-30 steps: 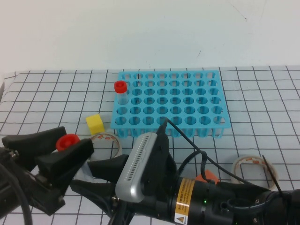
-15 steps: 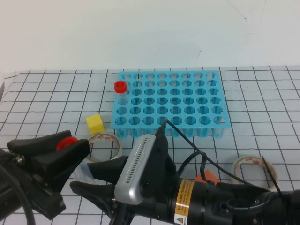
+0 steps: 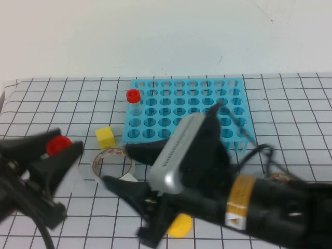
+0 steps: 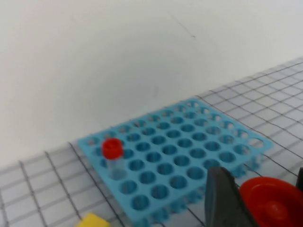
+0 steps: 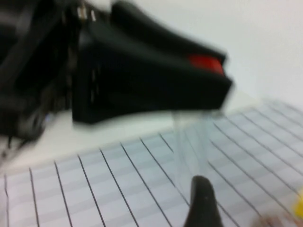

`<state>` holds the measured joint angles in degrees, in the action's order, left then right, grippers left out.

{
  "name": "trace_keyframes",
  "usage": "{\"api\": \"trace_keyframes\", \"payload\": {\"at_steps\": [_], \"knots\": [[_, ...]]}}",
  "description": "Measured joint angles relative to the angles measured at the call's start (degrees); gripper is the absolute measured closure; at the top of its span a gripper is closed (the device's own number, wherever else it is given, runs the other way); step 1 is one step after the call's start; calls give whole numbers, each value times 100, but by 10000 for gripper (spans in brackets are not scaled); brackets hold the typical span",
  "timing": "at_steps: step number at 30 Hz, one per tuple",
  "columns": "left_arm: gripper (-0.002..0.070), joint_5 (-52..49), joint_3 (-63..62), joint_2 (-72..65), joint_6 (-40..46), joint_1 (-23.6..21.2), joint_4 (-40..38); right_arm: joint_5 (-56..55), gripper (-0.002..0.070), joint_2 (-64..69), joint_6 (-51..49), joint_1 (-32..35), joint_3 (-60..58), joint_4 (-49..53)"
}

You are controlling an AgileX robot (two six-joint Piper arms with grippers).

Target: Place the test tubes

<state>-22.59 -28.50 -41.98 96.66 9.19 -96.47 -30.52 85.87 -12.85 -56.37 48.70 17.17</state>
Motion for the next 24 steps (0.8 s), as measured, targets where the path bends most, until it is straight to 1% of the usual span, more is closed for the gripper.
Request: {"api": "trace_keyframes", "payload": {"at_steps": [5,6,7,9,12,13,14,17,20,24], "knots": [[417,210,-412,-160,354,0,-87,2126,231,-934,11,0,0,-47],[417,219,-538,-242,375,0,-87,2498,242,-1080,11,0,0,-65],[417,219,-671,-321,391,0,-100,2946,268,-1258,11,0,0,-69],[417,207,-927,-574,393,0,-109,3813,346,-1562,11,0,0,-81],[417,60,-1358,-1035,416,0,-123,4982,538,-2010,11,0,0,-104],[417,-1,-1446,-1223,416,0,-123,5384,587,-2139,11,0,0,-112],[417,-85,-1626,-1422,416,0,-123,5767,619,-2260,11,0,0,-112],[417,-411,-2063,-2026,416,0,-123,6721,660,-2568,66,0,0,-150],[417,-770,-2537,-2678,416,0,-112,7504,672,-2898,220,0,0,-196],[417,-1083,-3079,-3564,416,0,-101,7927,676,-3464,285,0,-151,-223]]}}
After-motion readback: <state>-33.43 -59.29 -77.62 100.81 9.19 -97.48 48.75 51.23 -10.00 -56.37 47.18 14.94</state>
